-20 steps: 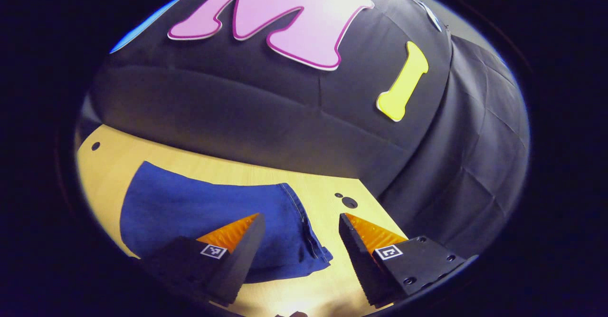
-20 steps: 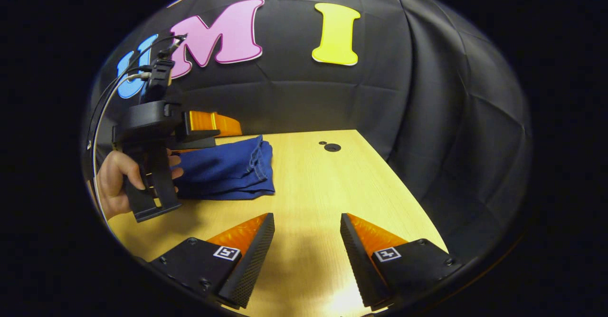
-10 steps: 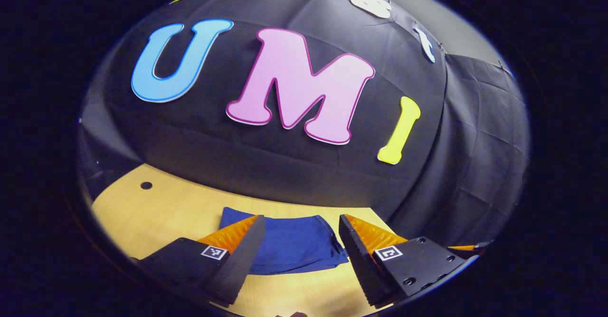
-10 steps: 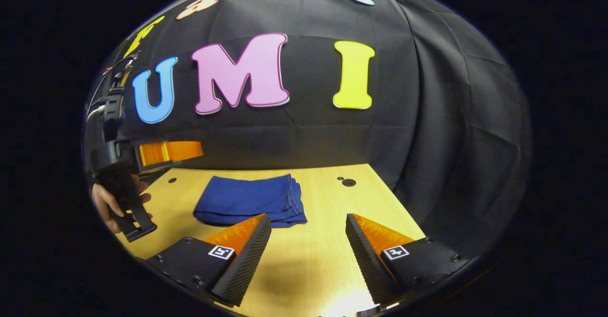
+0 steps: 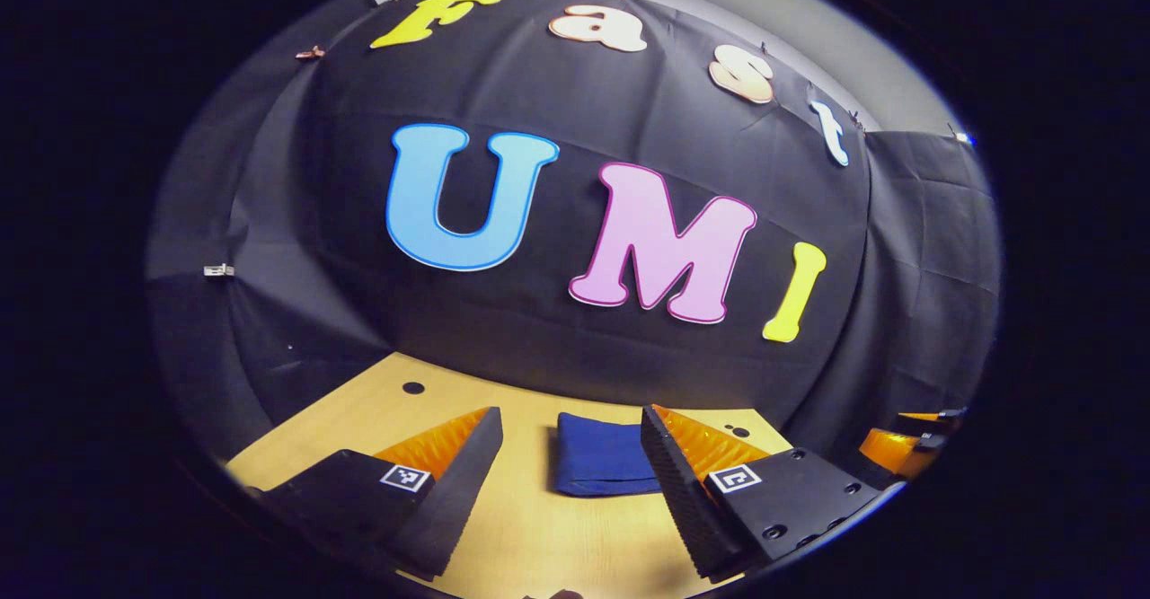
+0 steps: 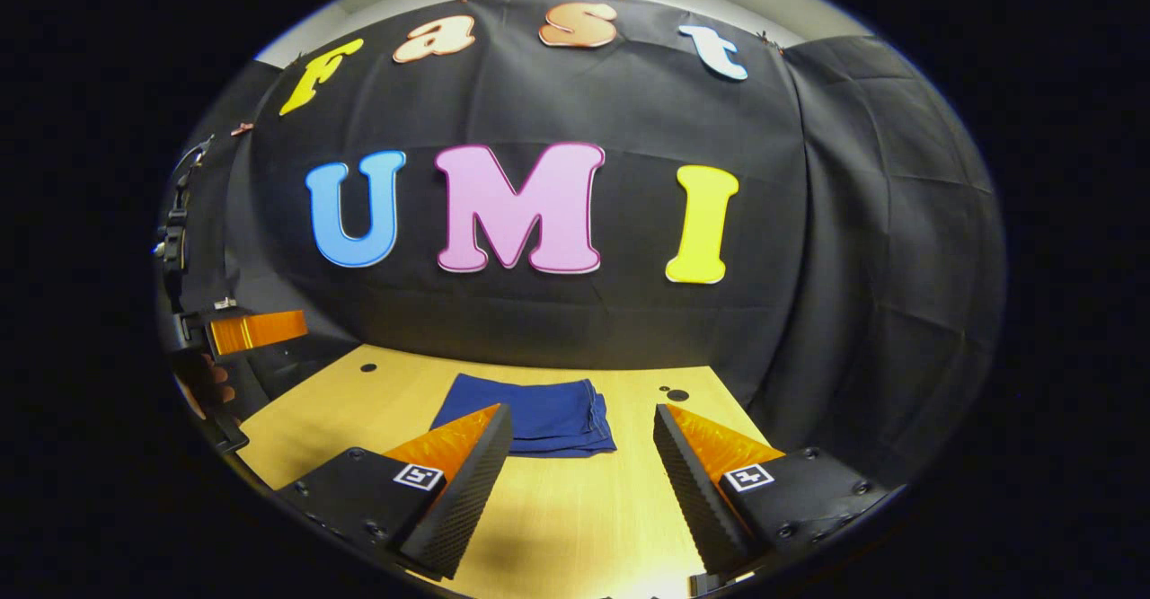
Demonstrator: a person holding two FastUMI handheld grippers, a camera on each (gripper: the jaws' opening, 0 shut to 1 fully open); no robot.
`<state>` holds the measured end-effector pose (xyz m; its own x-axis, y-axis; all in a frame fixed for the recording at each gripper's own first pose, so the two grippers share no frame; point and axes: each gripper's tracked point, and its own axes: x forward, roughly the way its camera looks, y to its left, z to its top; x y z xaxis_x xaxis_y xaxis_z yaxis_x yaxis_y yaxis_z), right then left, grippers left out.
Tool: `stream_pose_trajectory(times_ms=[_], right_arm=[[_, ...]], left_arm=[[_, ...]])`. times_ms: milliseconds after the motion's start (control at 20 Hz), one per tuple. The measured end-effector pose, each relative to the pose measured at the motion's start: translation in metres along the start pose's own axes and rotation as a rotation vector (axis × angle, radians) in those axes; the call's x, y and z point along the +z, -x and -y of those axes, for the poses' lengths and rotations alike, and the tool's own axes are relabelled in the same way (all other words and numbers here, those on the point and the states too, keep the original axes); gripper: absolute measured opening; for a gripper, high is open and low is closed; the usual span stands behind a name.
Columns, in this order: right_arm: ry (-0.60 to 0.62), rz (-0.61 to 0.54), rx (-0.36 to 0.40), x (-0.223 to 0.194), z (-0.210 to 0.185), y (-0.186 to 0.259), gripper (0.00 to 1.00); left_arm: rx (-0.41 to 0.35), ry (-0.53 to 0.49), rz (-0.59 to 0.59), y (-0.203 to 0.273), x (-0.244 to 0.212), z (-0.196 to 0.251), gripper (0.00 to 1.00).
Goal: Grasp the waist and the cuffs of the jeans and fold them to make the two legs overlap; first hold the waist and fold one-third of the jeans toward the cuffs, then hold the cuffs and fold the remaining one-third in the same direction to finish folding.
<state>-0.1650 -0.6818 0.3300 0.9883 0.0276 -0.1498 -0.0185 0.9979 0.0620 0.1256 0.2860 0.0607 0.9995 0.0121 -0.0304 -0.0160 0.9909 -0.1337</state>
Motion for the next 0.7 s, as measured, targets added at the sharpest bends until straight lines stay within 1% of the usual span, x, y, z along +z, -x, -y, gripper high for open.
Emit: stream_pose_trajectory(times_ms=[100,200,300,350,450,550,600,650,700], right_arm=[[-0.003,0.052,-0.007,0.02,-0.006,0.022,0.97],[-0.003,0.1,-0.016,0.035,-0.01,0.039,0.96],[0.004,0.137,-0.022,0.045,-0.014,0.059,0.96],[0.007,0.146,-0.023,0.046,-0.015,0.07,0.96],[0.001,0.158,-0.01,0.046,-0.019,0.088,0.96],[-0.001,0.162,0.001,0.041,-0.02,0.099,0.96],[-0.001,0.159,0.008,0.038,-0.021,0.102,0.92],[-0.005,0.149,0.022,0.034,-0.024,0.104,0.96],[-0.003,0.134,0.046,0.031,-0.029,0.103,0.96]], left_arm=[[0.022,-0.029,0.024,0.031,0.008,-0.019,0.96],[0.028,-0.067,0.043,0.06,0.015,-0.027,0.96],[0.031,-0.078,0.05,0.087,0.019,-0.029,0.96],[0.028,-0.08,0.058,0.1,0.022,-0.027,0.96],[0.044,-0.083,0.065,0.12,0.021,-0.03,0.96],[0.059,-0.086,0.051,0.134,0.013,-0.029,0.96],[0.077,-0.09,0.035,0.138,0.007,-0.031,0.96],[0.087,-0.091,0.025,0.141,0.003,-0.029,0.96],[0.098,-0.091,0.022,0.145,0.002,-0.028,0.96]])
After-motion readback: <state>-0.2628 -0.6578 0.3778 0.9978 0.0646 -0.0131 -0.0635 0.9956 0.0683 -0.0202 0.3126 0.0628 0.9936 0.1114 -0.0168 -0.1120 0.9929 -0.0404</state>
